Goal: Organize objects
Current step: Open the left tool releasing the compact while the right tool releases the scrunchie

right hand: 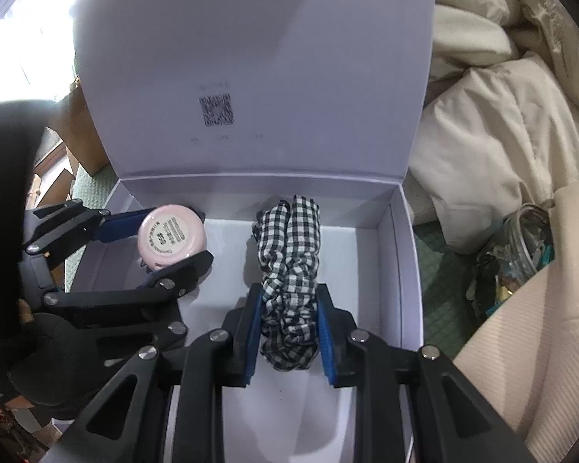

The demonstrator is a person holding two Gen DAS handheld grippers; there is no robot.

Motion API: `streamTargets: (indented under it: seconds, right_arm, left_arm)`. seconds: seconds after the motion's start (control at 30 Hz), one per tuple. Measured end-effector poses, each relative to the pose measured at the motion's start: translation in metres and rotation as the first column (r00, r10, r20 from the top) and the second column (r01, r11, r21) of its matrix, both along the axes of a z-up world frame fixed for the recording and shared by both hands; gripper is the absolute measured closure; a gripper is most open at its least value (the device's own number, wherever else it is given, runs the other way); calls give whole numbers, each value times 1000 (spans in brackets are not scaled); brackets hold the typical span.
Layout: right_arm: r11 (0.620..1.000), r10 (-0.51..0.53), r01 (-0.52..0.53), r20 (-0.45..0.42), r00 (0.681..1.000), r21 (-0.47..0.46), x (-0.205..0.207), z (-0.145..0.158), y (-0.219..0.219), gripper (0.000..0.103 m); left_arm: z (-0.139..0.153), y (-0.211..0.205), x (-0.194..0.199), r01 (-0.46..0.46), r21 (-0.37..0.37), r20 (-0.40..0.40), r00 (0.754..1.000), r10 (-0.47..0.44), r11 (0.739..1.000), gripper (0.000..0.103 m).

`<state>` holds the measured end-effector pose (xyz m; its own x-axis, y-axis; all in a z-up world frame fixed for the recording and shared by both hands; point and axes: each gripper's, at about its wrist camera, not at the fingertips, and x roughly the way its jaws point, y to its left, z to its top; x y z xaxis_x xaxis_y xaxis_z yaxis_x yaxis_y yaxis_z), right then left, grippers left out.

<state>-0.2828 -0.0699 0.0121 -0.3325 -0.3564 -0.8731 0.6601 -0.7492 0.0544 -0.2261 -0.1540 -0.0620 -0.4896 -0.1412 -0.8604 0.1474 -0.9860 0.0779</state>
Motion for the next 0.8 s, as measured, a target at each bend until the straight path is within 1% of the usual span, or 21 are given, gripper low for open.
streamTargets:
  seconds: [0.27, 0.37, 0.53, 0.73, 0.8]
  right_arm:
    - [1000, -7, 6, 36, 999, 21, -6, -7, 2, 74]
    - [999, -19, 18, 25, 1000, 45, -6, -5, 3, 67]
    - [998, -32, 31, 19, 999, 55, -5, 1, 11, 62]
    - [998, -49, 48, 6, 999, 39, 0, 15, 24, 61]
    - [998, -53, 53, 0, 999, 34, 1, 20, 27, 61]
  left_arm:
    - [0, -7, 0, -13, 52, 1, 1000, 13, 999, 53]
    - [0, -7, 1, -13, 51, 1, 1000, 13, 999, 52]
    - [3, -10, 4, -24, 73, -10, 1000, 24, 997, 52]
    - [16, -9, 10, -19, 68, -41, 999, 22, 997, 52]
    - [22, -8, 12, -17, 65, -51, 998, 21, 998, 50]
